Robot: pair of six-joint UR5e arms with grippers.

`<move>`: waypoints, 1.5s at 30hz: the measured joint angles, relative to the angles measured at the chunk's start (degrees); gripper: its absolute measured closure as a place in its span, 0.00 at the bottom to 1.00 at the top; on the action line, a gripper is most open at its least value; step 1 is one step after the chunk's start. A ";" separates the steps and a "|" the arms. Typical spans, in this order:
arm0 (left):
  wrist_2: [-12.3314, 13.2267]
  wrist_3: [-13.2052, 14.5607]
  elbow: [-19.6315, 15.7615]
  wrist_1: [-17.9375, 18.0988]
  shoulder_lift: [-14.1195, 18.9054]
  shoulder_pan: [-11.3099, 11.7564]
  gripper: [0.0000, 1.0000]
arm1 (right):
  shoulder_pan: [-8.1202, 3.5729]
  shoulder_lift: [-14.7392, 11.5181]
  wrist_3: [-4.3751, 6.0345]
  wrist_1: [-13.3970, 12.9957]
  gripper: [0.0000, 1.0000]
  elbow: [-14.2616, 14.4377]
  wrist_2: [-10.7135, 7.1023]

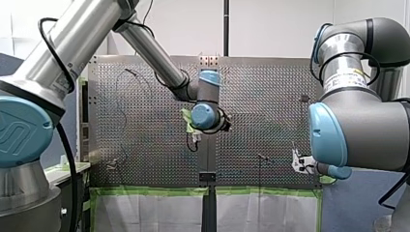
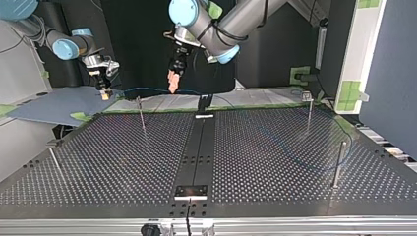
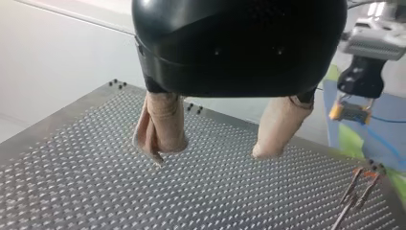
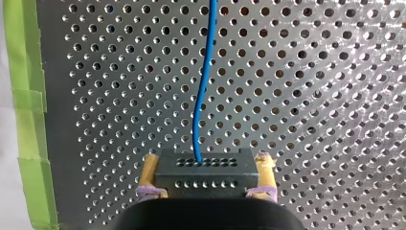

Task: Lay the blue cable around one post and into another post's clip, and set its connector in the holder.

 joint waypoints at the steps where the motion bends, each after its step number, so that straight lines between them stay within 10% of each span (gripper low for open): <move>1: -0.11 -0.13 0.01 0.46 -0.45 -0.44 0.00 | 0.01 0.00 0.00 0.00 1.00 0.00 0.00; 27: 9.30 -6.89 11.13 8.26 -13.11 -12.55 0.00 | -0.04 0.00 0.00 0.12 1.00 -0.01 0.00; 45: 9.74 -6.07 20.32 7.22 -22.30 -8.16 0.00 | -0.01 0.00 0.00 0.09 1.00 0.01 0.17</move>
